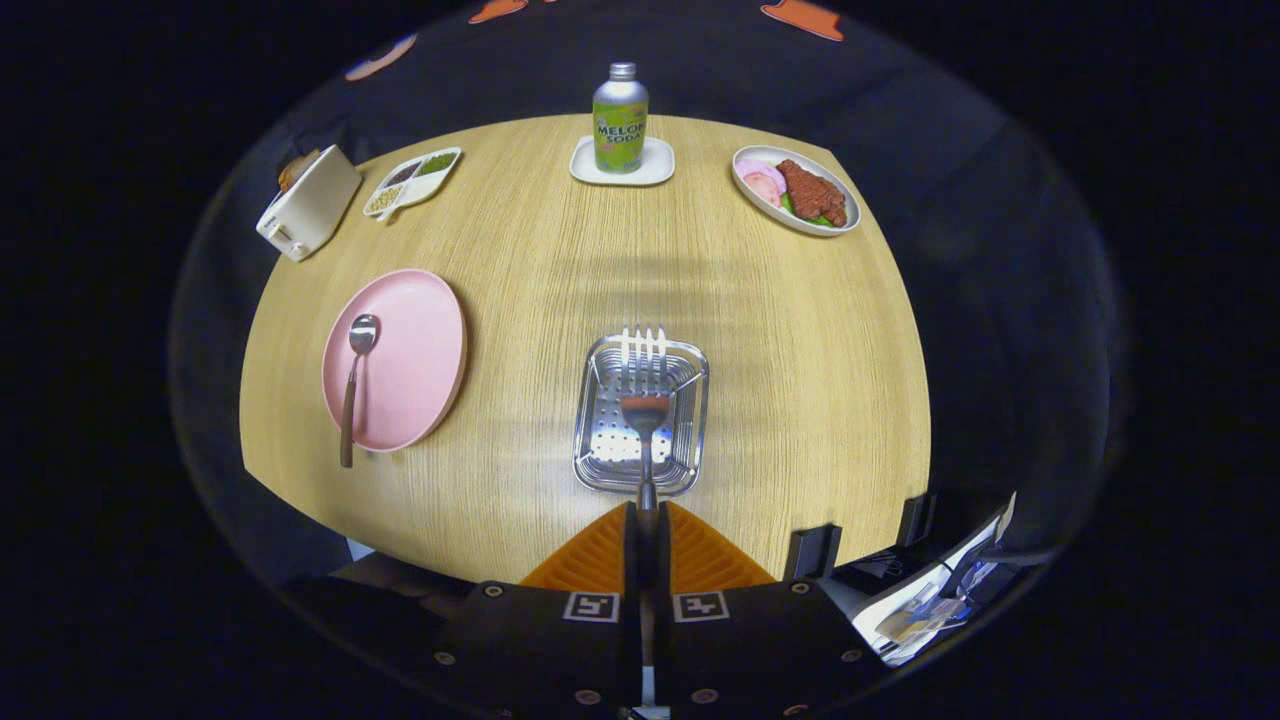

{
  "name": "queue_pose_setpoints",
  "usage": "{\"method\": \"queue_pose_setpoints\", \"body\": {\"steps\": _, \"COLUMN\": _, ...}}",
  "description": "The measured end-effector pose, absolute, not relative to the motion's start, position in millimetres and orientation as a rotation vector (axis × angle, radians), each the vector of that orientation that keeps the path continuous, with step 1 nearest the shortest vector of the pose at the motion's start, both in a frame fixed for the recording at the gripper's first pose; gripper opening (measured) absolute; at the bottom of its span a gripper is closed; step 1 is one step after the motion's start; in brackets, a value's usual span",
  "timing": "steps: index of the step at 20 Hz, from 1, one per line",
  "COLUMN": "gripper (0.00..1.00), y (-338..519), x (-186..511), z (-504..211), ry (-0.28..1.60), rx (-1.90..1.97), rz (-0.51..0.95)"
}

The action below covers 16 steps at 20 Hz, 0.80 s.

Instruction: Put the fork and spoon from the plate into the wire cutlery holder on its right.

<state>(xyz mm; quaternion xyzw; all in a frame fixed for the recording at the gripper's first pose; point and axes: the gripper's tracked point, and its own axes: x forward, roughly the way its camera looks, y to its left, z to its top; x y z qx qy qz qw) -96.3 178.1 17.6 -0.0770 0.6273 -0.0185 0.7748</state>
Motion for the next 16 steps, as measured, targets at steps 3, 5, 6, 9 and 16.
{"method": "queue_pose_setpoints", "body": {"steps": 3, "gripper": 0.06, "y": 174, "x": -97, "z": 13, "ry": 1.416, "rx": -0.193, "rz": 0.003}}
{"method": "queue_pose_setpoints", "body": {"steps": 5, "gripper": 0.06, "y": 175, "x": -99, "z": 10, "ry": 1.47, "rx": -0.181, "rz": 0.026}}
{"method": "queue_pose_setpoints", "body": {"steps": 6, "gripper": 0.06, "y": 172, "x": -100, "z": 8, "ry": 1.496, "rx": -0.181, "rz": 0.034}}
{"method": "queue_pose_setpoints", "body": {"steps": 9, "gripper": 0.07, "y": 167, "x": -94, "z": 2, "ry": 1.527, "rx": -0.176, "rz": 0.027}}
{"method": "queue_pose_setpoints", "body": {"steps": 16, "gripper": 0.11, "y": 173, "x": -66, "z": -2, "ry": 1.48, "rx": -0.11, "rz": -0.007}}
